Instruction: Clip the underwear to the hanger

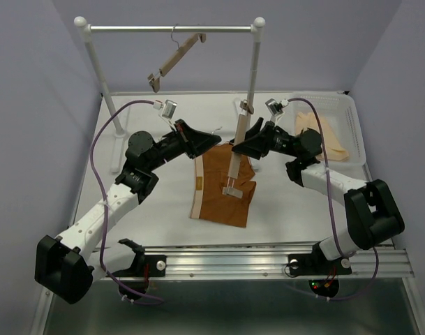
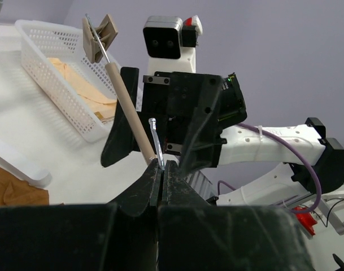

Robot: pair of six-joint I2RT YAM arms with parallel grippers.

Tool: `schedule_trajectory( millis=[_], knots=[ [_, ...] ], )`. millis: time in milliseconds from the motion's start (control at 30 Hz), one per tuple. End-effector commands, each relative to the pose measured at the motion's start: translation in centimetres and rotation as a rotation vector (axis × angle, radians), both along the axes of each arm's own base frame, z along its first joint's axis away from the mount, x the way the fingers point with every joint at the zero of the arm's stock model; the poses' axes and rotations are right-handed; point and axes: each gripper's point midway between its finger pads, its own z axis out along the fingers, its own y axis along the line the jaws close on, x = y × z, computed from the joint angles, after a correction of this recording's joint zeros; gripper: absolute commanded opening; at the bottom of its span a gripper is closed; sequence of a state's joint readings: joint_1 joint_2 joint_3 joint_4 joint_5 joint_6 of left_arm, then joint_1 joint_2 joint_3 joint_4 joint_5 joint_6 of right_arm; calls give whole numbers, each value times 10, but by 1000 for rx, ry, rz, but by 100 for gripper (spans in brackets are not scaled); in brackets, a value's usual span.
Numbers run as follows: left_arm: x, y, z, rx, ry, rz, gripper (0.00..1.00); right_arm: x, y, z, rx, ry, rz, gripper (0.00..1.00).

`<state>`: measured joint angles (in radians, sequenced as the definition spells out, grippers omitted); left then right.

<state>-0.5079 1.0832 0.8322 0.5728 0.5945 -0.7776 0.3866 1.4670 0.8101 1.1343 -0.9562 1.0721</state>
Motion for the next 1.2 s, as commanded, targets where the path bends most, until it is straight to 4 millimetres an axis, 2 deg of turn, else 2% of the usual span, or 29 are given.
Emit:
schedule_trajectory(
  millis=[0, 33, 67, 167, 233, 433, 500, 533, 567, 633, 667, 700, 733, 767, 800, 933, 1033, 1167],
  knots=[
    [-14, 6, 33, -74, -114, -16, 0, -9, -3, 41, 119, -100, 24, 68],
    [-13, 7, 32, -74, -111, -13, 0, -8, -3, 41, 122, -96, 21, 63],
    [-13, 7, 33, -76, -112, -10, 0, -8, -3, 41, 124, -96, 18, 51],
    [-12, 8, 33, -79, -112, -2, 0, -7, -4, 39, 127, -78, 10, 32],
    [-10, 7, 32, -78, -104, 1, 0, -8, -4, 40, 132, -73, 11, 27],
    [-8, 3, 27, -64, -91, -16, 0, -11, -5, 43, 145, -64, 31, 2],
    [-10, 3, 26, -52, -97, -22, 4, -11, -4, 46, 149, -57, 37, 1],
    [-9, 3, 22, -37, -84, -19, 14, -10, -4, 46, 143, -42, 42, 1],
    [-12, 5, 22, -30, -92, -20, 34, -5, -2, 44, 128, -9, 42, 1],
    [-15, 6, 14, -1, -97, -26, 54, -1, 1, 40, 104, 14, 39, 1],
    [-19, 6, 11, 7, -98, -36, 72, 0, 1, 40, 98, 18, 40, 1],
    [-23, 8, 12, 9, -106, -36, 82, 1, 2, 42, 95, 11, 40, 1],
    [-26, 10, 3, 27, -93, -38, 94, 4, 3, 39, 79, 28, 39, 1],
    [-27, 11, -2, 34, -87, -33, 99, 4, 4, 39, 70, 28, 42, 1],
    [-31, 15, 0, 31, -90, -25, 99, 5, 5, 40, 61, 28, 44, 1],
    [-42, 21, -31, 69, -25, -23, 99, 14, 1, 44, 48, 46, 36, 1],
    [-53, 25, -40, 66, -7, -36, 99, 21, 0, 42, 34, 55, 38, 1],
    [-59, 26, -66, 77, 65, -47, 99, 20, 3, 47, 5, 48, 85, 1]
  ],
)
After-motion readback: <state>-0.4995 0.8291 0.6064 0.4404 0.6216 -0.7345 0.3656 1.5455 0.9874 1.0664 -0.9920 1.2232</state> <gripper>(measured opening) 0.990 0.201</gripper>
